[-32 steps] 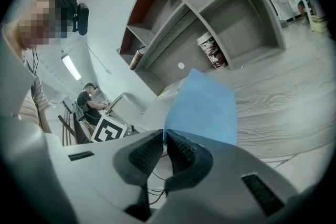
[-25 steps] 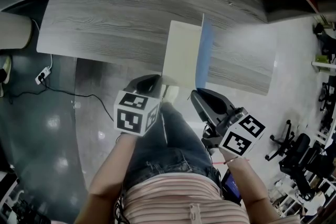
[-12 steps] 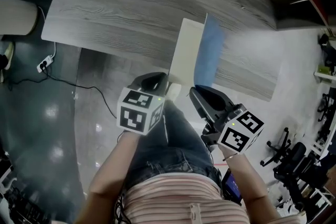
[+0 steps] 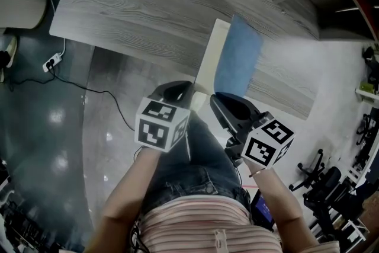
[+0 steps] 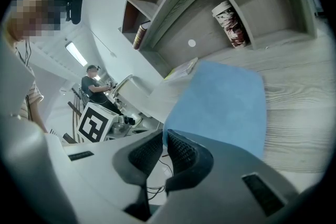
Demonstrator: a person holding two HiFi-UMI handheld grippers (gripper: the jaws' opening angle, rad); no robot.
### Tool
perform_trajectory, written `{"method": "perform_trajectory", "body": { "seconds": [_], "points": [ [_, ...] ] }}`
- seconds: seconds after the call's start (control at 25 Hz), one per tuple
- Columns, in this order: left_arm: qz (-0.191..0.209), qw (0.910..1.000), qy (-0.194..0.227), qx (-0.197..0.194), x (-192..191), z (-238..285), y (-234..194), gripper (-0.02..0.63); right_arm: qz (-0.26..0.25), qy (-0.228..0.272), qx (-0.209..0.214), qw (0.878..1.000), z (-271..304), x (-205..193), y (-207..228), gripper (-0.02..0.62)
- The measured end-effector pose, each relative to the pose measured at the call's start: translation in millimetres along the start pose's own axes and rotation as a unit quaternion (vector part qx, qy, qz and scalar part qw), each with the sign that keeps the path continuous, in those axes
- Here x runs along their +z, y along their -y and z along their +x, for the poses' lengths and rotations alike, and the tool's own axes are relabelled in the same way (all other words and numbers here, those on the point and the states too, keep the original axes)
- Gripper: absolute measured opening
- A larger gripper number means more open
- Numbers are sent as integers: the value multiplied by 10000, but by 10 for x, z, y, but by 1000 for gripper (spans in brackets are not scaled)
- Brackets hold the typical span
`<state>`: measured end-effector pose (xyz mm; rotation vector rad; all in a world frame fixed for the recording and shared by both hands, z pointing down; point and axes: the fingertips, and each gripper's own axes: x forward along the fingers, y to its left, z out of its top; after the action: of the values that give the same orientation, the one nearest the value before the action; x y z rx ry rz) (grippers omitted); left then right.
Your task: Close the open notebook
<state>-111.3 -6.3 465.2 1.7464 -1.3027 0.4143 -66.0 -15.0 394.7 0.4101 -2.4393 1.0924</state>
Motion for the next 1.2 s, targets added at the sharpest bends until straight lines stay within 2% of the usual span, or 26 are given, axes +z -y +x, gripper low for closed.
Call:
{"method": "perform_trajectory", "body": {
  "seconds": [1.2],
  "points": [
    [-505, 9986, 95, 121, -55, 21, -154, 12, -460, -1094, -145, 9928, 430, -282, 187, 45]
  ]
}}
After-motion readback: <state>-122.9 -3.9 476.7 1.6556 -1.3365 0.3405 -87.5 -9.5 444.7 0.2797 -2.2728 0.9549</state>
